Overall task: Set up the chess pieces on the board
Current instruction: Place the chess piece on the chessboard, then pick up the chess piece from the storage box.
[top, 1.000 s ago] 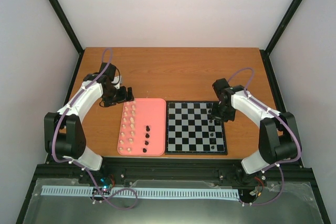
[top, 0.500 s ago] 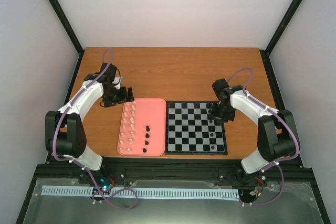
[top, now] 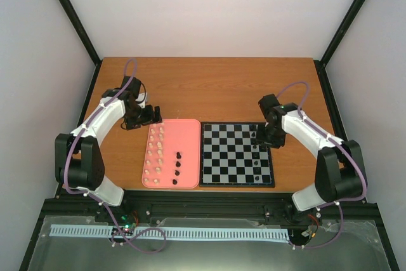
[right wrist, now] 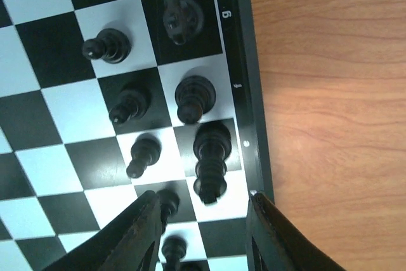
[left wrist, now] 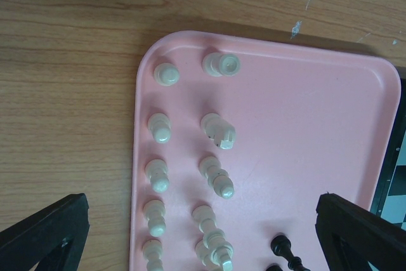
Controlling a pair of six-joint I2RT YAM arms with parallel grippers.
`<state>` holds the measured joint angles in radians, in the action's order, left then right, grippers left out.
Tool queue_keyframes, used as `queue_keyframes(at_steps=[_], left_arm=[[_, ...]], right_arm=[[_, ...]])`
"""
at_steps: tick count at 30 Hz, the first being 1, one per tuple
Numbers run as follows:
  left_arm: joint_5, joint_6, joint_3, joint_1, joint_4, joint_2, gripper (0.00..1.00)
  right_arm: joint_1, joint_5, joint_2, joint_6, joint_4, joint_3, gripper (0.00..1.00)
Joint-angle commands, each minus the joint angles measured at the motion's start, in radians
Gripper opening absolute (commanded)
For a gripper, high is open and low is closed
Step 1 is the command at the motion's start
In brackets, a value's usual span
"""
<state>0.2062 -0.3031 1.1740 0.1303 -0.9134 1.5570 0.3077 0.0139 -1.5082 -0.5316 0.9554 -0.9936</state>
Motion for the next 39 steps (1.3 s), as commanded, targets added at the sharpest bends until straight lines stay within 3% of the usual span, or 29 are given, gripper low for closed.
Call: queue_keyframes(at_steps=[1,5,8,11,19,26,39], left_arm=[[-0.004,-0.004,0.039,0.003,0.011,0.005,1.0],[-0.005,-0.004,0.04,0.003,0.011,0.004,1.0],[-0.004,-0.006,0.042,0.003,0.013,0.005,1.0],[-0.009,-0.005,0.047,0.003,0.01,0.003,1.0],[-0.027,-0.002,0.036,0.003,0.01,-0.017,1.0],[-0.038,0.0,0.014,0.003,0.012,-0.05,1.0],[-0.046,0.001,0.0,0.003,0.011,-0.089,1.0]], right_arm=[[0.001,-0.013,0.084,-0.003,0.088,-0.049,0.39],[0.072,-0.061,0.087,0.001,0.164,-0.153,0.4],[0.181,-0.074,0.022,0.005,0.179,-0.28,0.46],[0.303,-0.078,-0.088,0.017,0.165,-0.433,0.52],[0.568,0.02,-0.453,0.137,0.123,-0.77,0.52],[0.668,0.174,-0.647,0.238,0.157,-0.942,0.52],[0.723,0.254,-0.753,0.281,0.195,-0.966,0.48]])
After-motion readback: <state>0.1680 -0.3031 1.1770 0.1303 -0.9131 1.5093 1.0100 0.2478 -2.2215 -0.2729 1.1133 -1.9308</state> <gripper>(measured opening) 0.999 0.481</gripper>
